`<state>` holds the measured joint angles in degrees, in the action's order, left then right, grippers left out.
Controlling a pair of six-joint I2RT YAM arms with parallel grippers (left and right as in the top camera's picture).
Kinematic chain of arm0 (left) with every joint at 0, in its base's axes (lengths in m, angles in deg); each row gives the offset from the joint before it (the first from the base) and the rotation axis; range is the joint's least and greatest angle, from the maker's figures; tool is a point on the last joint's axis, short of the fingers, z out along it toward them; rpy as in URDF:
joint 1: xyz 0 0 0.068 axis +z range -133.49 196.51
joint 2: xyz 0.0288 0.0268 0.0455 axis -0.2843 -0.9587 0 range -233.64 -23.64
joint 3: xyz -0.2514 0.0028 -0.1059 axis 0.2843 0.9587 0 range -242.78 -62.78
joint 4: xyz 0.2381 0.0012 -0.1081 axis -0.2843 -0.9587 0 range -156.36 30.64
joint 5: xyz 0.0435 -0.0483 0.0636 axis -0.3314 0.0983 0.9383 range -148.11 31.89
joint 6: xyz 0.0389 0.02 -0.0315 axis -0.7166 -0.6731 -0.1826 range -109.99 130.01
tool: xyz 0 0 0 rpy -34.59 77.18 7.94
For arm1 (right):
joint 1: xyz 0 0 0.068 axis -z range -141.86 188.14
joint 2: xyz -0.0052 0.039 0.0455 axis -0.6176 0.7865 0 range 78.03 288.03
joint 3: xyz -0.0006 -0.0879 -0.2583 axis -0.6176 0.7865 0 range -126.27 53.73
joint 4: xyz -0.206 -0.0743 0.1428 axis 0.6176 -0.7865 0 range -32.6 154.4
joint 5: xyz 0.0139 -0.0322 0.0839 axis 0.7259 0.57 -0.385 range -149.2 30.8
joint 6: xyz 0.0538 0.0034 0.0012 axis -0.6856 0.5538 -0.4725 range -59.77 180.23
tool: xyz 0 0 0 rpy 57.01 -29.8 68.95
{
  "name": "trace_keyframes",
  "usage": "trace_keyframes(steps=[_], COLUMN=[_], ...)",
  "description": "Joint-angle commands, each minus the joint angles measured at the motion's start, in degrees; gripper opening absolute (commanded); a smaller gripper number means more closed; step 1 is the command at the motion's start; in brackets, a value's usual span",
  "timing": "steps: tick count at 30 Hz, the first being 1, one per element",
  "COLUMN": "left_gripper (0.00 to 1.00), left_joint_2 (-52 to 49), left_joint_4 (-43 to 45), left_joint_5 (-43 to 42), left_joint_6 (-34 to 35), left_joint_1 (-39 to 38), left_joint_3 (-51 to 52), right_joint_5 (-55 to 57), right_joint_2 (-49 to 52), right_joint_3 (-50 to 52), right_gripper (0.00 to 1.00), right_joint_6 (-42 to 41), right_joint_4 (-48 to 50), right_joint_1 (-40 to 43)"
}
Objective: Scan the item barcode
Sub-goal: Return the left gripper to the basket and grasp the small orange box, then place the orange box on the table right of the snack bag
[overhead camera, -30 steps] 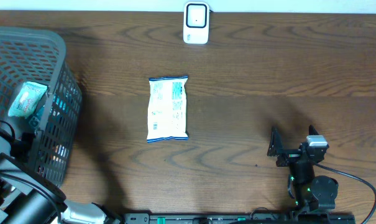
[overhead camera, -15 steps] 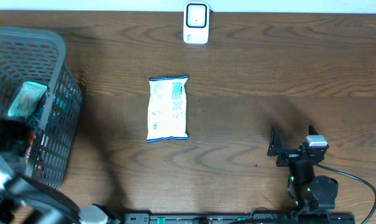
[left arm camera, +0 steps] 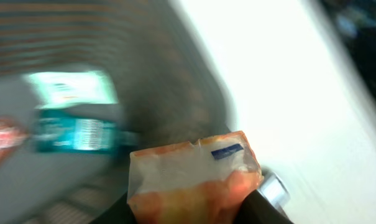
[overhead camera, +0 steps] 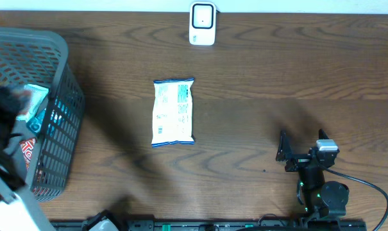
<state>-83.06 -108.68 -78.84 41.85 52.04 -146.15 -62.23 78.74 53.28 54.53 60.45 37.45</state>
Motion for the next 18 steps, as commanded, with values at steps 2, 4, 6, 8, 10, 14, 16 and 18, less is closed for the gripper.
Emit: trace_keyframes(steps=[2,4,6,8,10,14,16,18], left_gripper=[0.36,0.36,0.36,0.36,0.36,0.36,0.36,0.36], left_joint_2=[1.0,-0.1,-2.3,-5.6,-9.8,-20.5,-26.8,-31.6], left_joint_4=[2.3,2.3,2.3,2.3,2.2,3.0,3.8,4.8], left_joint_5=[3.7,8.2,12.9,16.8,19.8,22.9,22.9,22.6], left_joint_6=[3.6,4.3,4.3,4.3,4.2,4.6,7.2,8.0], left_joint_1=[-15.7,-23.9,-32.2,-39.7,-45.8,-54.0,-56.8,-58.6], left_joint_3=[-0.8,-0.7,-0.4,0.0,0.0,0.0,0.0,0.0], right_joint_5=[0.1,0.1,0.1,0.1,0.1,0.1,0.1,0.1], right_joint_2=[-0.3,-0.3,-0.3,-0.3,-0.3,-0.3,-0.3,-0.3], right_joint_3=[0.1,0.1,0.1,0.1,0.1,0.1,0.1,0.1], right_gripper=[0.99,0.99,0.99,0.99,0.99,0.99,0.99,0.99], right_joint_6=[-0.7,-0.7,-0.7,-0.7,-0.7,-0.7,-0.7,-0.7], right_joint_4=[-0.1,-0.1,-0.1,-0.1,-0.1,-0.1,-0.1,-0.1], right_joint_1=[-0.4,-0.4,-0.4,-0.4,-0.4,-0.4,-0.4,-0.4])
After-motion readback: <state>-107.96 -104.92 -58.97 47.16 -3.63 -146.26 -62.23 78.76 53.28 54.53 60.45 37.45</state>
